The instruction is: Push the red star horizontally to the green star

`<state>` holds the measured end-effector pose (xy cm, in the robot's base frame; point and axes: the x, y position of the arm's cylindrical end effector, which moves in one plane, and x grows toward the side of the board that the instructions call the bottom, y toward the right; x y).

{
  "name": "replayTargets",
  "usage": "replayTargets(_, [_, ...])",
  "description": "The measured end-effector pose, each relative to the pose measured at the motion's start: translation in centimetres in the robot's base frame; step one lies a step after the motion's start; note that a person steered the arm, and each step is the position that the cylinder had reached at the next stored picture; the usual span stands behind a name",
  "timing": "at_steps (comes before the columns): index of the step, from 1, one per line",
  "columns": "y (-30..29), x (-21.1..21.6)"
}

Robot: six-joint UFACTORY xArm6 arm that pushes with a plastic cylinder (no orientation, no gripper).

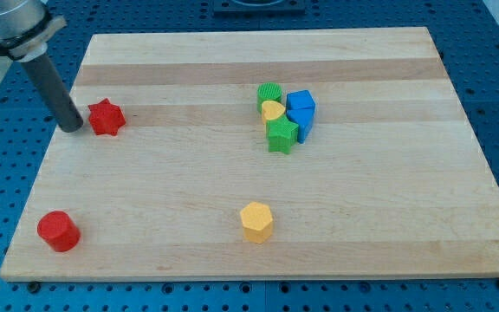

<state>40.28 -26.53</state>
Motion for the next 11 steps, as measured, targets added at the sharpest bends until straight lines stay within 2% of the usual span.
replayTargets(2, [5.3, -2.9])
replayTargets(4, [11.5, -2.6])
replayTargets(6, [13.8, 2.6])
replayTargets(8, [12.6, 7.8])
replayTargets(9, [12.6, 9.0])
replayTargets(11, [14.6, 7.8])
